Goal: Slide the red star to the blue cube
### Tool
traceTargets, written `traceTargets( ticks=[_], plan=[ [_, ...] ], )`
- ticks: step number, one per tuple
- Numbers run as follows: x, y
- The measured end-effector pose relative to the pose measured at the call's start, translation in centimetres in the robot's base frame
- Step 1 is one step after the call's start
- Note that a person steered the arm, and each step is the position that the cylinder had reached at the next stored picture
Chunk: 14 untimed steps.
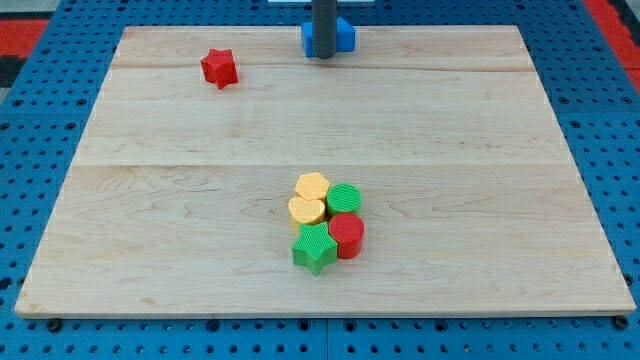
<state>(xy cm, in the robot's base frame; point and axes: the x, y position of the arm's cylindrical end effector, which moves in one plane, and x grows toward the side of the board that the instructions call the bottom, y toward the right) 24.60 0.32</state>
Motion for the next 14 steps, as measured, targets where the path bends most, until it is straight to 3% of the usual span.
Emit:
traceTargets(
  ticks=[1,2,3,4,8,9,11,14],
  plan=[
    [0.5,0.0],
    [5.0,-0.6],
    [7.1,-7.2],
    [7.1,-14.0],
    [5.5,-19.9],
    [4.7,-20.2],
    [3.6,-15.2],
    [0.9,-14.8]
  ],
)
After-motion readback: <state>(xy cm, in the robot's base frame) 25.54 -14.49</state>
